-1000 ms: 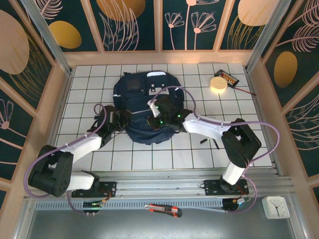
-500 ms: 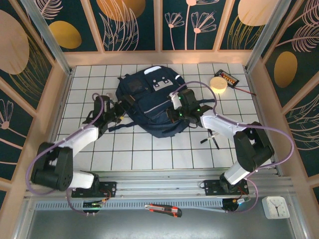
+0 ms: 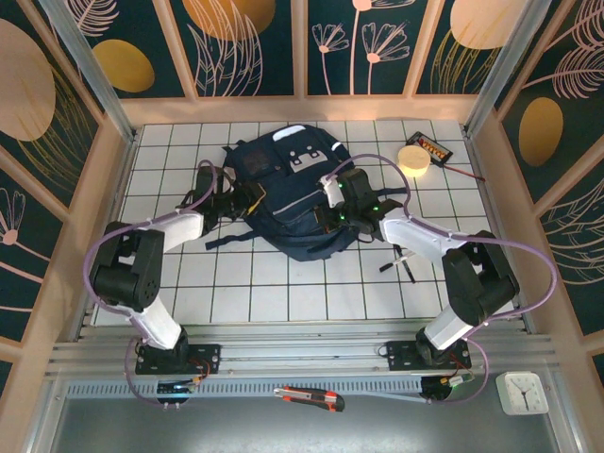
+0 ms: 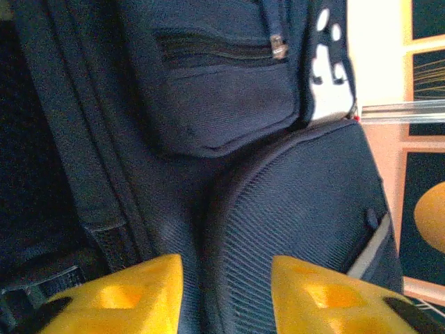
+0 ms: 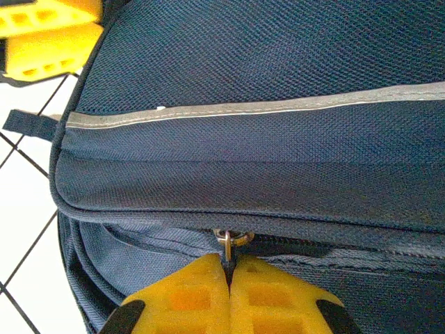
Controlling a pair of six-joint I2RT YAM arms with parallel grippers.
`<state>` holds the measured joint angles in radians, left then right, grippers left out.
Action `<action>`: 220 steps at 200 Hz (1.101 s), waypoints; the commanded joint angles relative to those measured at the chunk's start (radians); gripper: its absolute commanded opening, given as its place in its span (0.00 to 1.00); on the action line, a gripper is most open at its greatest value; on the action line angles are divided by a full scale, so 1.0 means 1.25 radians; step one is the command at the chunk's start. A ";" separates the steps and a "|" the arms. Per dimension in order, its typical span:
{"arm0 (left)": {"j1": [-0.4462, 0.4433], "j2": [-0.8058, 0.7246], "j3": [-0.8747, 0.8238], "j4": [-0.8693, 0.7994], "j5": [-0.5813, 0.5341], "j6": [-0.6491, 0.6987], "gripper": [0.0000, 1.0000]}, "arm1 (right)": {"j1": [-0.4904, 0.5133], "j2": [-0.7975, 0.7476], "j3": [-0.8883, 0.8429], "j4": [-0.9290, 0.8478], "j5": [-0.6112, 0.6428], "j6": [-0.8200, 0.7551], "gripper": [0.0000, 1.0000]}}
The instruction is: Pack the student bag
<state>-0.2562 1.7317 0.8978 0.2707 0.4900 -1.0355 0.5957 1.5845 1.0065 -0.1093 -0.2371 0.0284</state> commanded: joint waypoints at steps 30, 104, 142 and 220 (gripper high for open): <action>-0.019 0.038 0.005 0.070 0.037 -0.054 0.10 | 0.044 0.013 0.015 -0.020 -0.002 -0.016 0.00; -0.061 0.017 -0.047 0.176 -0.030 -0.166 0.06 | 0.170 0.021 0.048 -0.119 -0.031 -0.038 0.00; -0.084 -0.007 -0.062 0.183 -0.073 -0.193 0.05 | 0.198 0.091 0.129 -0.066 -0.076 0.106 0.00; -0.085 -0.100 -0.140 0.195 -0.101 -0.209 0.04 | 0.201 0.262 0.339 -0.042 -0.089 0.322 0.00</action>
<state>-0.3405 1.6527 0.7639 0.4808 0.3050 -1.2625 0.8413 1.8179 1.2861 -0.2367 -0.3161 0.3134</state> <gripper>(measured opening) 0.063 0.052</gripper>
